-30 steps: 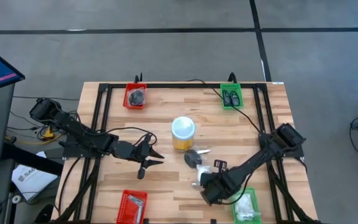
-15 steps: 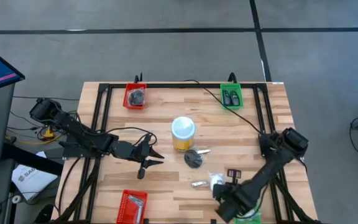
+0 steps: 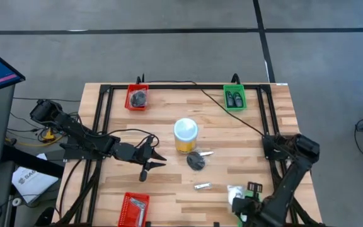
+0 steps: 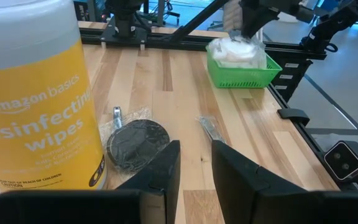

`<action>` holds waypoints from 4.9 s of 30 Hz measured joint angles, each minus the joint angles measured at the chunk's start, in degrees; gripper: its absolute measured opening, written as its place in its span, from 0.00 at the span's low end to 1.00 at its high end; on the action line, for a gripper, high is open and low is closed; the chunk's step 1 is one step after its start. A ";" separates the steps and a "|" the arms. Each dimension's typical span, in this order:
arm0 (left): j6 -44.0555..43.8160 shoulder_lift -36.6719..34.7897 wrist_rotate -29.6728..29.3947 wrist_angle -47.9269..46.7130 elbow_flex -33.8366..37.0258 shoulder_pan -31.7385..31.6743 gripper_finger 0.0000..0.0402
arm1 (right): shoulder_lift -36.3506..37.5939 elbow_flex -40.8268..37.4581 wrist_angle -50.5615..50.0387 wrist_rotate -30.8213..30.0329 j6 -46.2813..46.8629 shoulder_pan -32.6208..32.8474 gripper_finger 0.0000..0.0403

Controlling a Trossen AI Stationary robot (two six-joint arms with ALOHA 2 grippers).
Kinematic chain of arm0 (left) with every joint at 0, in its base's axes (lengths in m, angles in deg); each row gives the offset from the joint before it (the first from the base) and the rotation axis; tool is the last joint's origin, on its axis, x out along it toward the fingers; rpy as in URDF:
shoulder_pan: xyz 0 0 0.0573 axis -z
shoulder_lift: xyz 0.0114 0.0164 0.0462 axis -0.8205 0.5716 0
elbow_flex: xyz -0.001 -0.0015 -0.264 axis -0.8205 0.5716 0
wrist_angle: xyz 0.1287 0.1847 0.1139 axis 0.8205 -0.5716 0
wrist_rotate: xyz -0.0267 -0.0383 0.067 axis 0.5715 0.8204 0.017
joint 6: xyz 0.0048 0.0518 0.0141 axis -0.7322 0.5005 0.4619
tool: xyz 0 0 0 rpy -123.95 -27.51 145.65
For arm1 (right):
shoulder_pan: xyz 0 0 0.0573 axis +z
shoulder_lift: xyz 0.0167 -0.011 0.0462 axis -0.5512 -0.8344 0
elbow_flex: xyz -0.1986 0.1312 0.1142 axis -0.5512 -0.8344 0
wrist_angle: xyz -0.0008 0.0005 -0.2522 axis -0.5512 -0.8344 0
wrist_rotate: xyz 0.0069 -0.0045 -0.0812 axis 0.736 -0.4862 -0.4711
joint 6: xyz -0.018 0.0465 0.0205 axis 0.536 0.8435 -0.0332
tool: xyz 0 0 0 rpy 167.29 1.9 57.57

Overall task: Pick & Place Travel size toiletries
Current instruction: Put the white cotton pack into the bottom green bin, then put the nail cutter into the bottom orange bin

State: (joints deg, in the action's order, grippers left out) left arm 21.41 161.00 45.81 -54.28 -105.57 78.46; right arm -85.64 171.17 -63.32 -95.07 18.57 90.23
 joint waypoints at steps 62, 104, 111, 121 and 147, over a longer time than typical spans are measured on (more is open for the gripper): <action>-0.49 0.01 0.00 0.00 0.00 0.02 0.21 | -0.50 -2.14 3.26 1.31 18.44 9.22 0.56; -0.87 0.01 -0.01 0.00 0.00 0.01 0.21 | -0.50 1.92 13.58 -10.91 -14.73 -3.97 0.54; -0.87 0.01 -0.01 -0.01 0.00 0.01 0.21 | -0.50 1.84 19.53 -11.23 -25.67 -9.42 0.52; -0.87 0.02 -0.01 -0.02 0.00 0.01 0.21 | -0.49 -5.10 27.19 -11.31 -35.19 -14.99 0.48; -0.87 0.02 0.01 -0.04 0.00 0.01 0.21 | -0.52 -19.26 46.59 -10.24 -40.23 -21.71 0.45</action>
State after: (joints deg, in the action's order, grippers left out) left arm 20.53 161.03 45.82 -54.32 -105.57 78.47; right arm -86.17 151.91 -16.74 -105.31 -21.67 68.52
